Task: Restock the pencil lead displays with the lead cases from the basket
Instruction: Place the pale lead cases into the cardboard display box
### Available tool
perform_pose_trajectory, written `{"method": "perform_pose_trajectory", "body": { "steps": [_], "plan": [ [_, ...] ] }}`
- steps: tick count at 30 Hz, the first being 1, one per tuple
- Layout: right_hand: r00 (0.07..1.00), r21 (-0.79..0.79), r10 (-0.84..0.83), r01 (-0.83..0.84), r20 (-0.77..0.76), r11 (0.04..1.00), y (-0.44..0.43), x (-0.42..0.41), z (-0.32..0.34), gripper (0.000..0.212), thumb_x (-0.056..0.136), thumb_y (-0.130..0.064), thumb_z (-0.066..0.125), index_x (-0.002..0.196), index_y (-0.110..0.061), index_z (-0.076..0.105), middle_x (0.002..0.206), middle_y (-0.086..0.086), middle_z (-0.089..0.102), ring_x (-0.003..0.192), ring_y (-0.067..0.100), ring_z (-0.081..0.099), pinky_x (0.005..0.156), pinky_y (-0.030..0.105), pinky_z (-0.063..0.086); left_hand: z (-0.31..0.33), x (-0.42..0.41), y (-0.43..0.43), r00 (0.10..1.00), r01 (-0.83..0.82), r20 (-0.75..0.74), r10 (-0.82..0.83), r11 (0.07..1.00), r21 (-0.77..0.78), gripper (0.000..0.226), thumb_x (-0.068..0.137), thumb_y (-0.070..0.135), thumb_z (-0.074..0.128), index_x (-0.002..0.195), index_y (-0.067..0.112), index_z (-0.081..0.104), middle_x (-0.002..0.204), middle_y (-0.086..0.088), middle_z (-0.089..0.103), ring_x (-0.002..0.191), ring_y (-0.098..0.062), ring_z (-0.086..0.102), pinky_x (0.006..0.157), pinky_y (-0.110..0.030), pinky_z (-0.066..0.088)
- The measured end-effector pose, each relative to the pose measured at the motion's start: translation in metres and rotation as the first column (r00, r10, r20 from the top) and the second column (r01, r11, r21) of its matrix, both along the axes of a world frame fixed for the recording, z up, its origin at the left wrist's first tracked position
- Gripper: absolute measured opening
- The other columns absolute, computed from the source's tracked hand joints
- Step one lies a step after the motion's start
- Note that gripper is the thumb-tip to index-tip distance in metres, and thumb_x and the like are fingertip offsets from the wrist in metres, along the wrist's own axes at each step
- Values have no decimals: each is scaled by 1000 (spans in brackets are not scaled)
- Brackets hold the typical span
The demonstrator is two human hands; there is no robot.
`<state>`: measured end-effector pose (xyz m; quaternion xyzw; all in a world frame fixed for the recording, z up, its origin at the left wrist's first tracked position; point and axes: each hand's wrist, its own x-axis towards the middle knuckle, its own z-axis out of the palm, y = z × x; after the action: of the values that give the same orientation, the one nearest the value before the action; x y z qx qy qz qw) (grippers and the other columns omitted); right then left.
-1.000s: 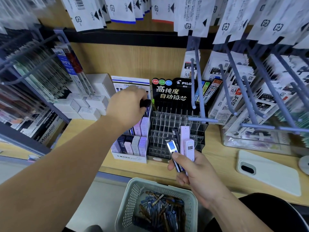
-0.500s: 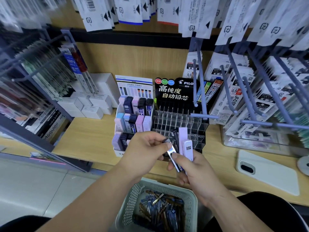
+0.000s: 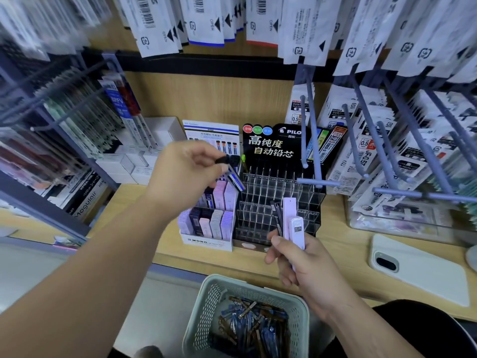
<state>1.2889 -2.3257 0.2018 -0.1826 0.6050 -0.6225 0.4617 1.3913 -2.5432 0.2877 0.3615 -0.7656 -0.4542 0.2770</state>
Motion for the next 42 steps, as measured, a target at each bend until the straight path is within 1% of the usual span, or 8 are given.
{"method": "perform_pose_trajectory", "body": {
  "steps": [4, 7, 20, 28, 35, 38, 40, 42],
  "plan": [
    [1000, 3, 1, -1, 12, 1000, 0, 0, 1, 18, 99, -15, 59, 109, -1, 63, 76, 12, 66, 47, 15, 34, 47, 28, 37, 1, -18, -21, 983, 115, 170, -66, 947, -301, 11, 82, 17, 81, 89, 24, 76, 70, 12, 68, 61, -3, 62, 72, -29, 56],
    [1000, 0, -2, 2, 23, 1000, 0, -1, 2, 19, 99, -16, 60, 110, -1, 63, 76, 12, 66, 47, 15, 34, 47, 27, 37, -3, -28, -27, 965, 181, 252, -80, 894, -409, 9, 84, 17, 77, 91, 23, 76, 72, 16, 67, 59, 9, 57, 65, -17, 49],
    [1000, -19, 14, -14, 17, 1000, -1, -2, 1, 17, 98, -16, 64, 108, -3, 63, 75, 12, 66, 47, 15, 36, 47, 28, 37, -37, -43, -39, 947, 240, 320, -14, 691, -682, 16, 76, 15, 81, 92, 19, 80, 86, -2, 68, 82, -29, 66, 65, -36, 53],
    [999, -35, 23, -22, 46, 999, 0, -2, 1, 36, 82, -30, 66, 107, -5, 65, 75, 12, 65, 46, 14, 36, 47, 28, 37, -36, -43, -42, 943, 246, 334, -21, 717, -652, 12, 80, 19, 80, 92, 21, 80, 81, 3, 69, 77, -20, 63, 65, -26, 41],
    [999, -31, 41, -39, 36, 999, 0, -1, 1, 35, 82, -30, 66, 105, -5, 64, 74, 12, 65, 46, 14, 35, 47, 29, 37, -44, -43, -37, 915, 282, 402, 43, 644, -711, 20, 75, 19, 82, 95, 16, 77, 93, -5, 67, 83, -32, 66, 66, -38, 54],
    [998, -41, 51, -49, 48, 998, 0, -1, 1, 34, 82, -29, 66, 106, -5, 64, 74, 12, 64, 47, 14, 35, 47, 28, 37, -37, -36, -21, 954, 191, 295, 47, 664, -723, 17, 79, 20, 79, 95, 17, 75, 86, -1, 66, 73, -18, 62, 65, -31, 50],
    [995, -50, 60, -56, 74, 997, 0, -1, 1, 33, 82, -28, 66, 106, -6, 66, 72, 11, 63, 46, 14, 35, 47, 27, 37, -29, -29, 4, 981, 130, 190, -21, 803, -582, 9, 85, 24, 76, 93, 20, 75, 78, 8, 66, 63, 0, 51, 63, -23, 44],
    [993, -51, 66, -61, 94, 997, -1, 0, 1, 32, 81, -27, 66, 105, -6, 67, 71, 11, 60, 46, 14, 35, 47, 27, 36, -25, -21, 36, 984, 165, 91, -151, 972, -169, 7, 88, 29, 74, 87, 22, 76, 71, 13, 66, 57, 0, 50, 59, -18, 43]
  ]
}}
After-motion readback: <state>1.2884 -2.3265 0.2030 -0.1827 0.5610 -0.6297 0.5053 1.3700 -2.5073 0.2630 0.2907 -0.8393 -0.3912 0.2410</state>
